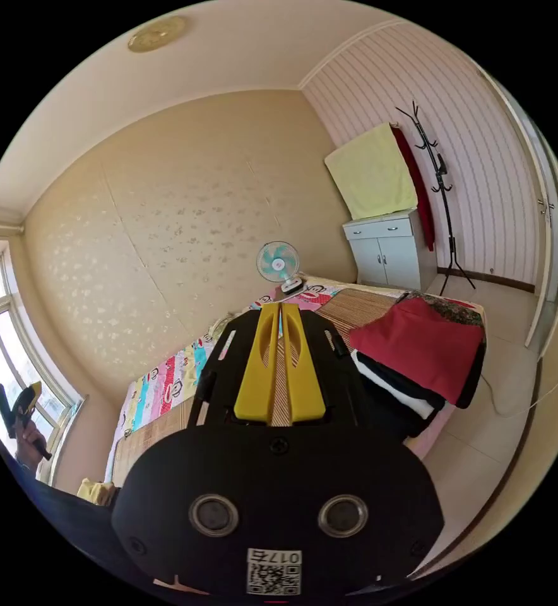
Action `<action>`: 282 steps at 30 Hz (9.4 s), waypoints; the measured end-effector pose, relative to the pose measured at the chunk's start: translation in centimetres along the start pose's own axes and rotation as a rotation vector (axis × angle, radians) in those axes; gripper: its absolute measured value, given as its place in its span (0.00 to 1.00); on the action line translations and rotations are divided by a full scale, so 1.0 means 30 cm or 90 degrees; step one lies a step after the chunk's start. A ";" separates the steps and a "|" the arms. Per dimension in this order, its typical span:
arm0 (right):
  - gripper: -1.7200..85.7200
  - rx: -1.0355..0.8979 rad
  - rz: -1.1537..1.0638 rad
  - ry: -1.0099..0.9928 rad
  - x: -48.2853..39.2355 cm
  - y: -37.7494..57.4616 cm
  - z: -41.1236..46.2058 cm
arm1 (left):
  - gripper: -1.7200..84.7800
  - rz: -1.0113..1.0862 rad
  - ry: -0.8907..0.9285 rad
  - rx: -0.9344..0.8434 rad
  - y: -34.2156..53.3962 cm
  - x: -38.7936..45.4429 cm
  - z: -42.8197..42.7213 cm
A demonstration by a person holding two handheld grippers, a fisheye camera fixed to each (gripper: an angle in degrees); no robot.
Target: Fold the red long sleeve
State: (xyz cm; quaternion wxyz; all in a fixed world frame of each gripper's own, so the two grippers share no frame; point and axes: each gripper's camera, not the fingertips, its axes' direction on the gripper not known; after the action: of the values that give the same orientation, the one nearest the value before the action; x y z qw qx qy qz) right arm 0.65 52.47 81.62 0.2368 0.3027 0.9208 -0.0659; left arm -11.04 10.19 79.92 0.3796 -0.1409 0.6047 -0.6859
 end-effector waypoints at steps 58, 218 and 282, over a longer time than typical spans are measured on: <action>0.06 -0.336 0.195 -0.179 0.784 -0.584 0.940 | 0.01 -0.215 0.066 0.070 0.764 -0.871 0.327; 0.12 -0.706 -0.420 -0.058 -0.902 0.400 1.267 | 0.13 -0.664 -0.266 -0.308 0.716 -1.747 0.016; 0.05 -0.557 -0.335 0.265 -0.518 -0.938 1.472 | 0.05 -0.739 -0.248 -0.329 0.743 -1.458 -1.473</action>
State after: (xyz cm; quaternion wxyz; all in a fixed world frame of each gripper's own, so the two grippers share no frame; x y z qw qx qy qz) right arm 12.53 9.85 49.58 0.1292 -0.0577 0.9343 0.3272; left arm -2.66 72.78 60.56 0.0051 -0.6517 0.4958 -0.5740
